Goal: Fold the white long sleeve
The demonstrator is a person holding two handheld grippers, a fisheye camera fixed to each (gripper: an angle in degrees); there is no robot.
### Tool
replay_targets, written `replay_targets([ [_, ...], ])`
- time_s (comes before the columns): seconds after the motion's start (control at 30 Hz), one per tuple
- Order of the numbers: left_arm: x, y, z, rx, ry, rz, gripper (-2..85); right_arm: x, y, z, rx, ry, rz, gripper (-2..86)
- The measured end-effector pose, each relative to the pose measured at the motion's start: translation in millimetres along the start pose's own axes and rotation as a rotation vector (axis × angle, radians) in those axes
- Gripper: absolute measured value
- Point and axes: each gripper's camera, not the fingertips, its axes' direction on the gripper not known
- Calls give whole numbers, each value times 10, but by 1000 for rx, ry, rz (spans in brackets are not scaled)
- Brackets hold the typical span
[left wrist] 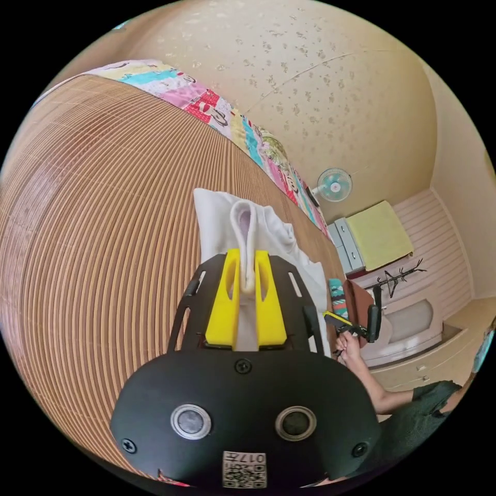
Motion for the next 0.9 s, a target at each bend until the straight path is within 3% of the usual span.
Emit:
replay_targets([
  [0.2,-65,439,-358,45,-139,-80,116,413,490,-338,37,-279,132,85],
  [0.37,402,1453,-647,3,-220,39,100,287,1438,-771,82,-246,62,61],
  [0.47,744,2088,-446,-154,-350,110,57,68,1787,-864,91,-286,-3,24],
  [0.53,993,2372,-338,-105,-464,175,50,-116,1816,-803,66,-294,-87,14],
  [0.63,1149,2142,-3,-173,-602,204,43,-272,1502,-441,-45,-143,-122,7],
  [0.8,1268,1339,624,-294,-566,261,41,-263,541,-137,-96,-199,-188,4],
  [0.9,1253,863,817,-368,-552,220,38,-328,-93,-82,-110,-48,-216,4],
])
